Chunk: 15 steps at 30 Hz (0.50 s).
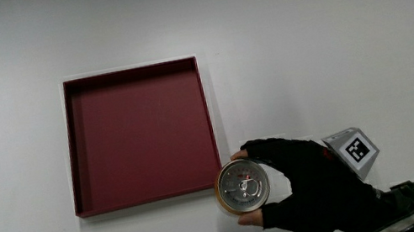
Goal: Place red bull on desk
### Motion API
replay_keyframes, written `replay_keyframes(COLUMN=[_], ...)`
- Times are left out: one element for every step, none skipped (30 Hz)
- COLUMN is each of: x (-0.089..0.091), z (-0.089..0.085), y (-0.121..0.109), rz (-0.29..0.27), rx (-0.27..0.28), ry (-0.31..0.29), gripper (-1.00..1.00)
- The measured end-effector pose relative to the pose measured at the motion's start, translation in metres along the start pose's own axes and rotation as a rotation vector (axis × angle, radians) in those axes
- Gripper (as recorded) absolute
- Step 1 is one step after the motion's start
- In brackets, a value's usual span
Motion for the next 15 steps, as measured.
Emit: replay_keyframes(x=[0.002, 0.006, 0.009, 0.012, 0.016, 0.018, 0.019, 0.023, 0.026, 0.030, 0.032, 0.033, 0.038, 0.042, 0.043], z=[-0.001, -0.001, -0.002, -0.002, -0.002, -0.003, -0.004, -0.004, -0.005, -0.005, -0.005, -0.006, -0.006, -0.006, -0.008], y=[-0.002, -0.003, -0.005, -0.007, -0.009, -0.010, -0.011, -0.012, -0.014, -0.016, -0.017, -0.018, -0.020, -0.022, -0.023], rz=[-0.002, -0.017, -0.015, -0.023, -0.034, -0.044, -0.051, -0.068, -0.068, -0.079, -0.083, -0.088, -0.101, -0.095, -0.111], rx=[0.000, -0.007, -0.010, -0.007, -0.013, -0.013, -0.011, -0.018, -0.014, -0.017, -0.019, -0.016, -0.019, -0.023, -0.016], ry=[-0.002, 0.002, 0.007, 0.012, 0.001, 0.001, 0.009, 0.008, 0.023, 0.011, 0.013, 0.036, 0.033, 0.022, 0.044], gripper=[0.00, 0.00, 0.00, 0.00, 0.00, 0.00, 0.00, 0.00, 0.00, 0.00, 0.00, 0.00, 0.00, 0.00, 0.00])
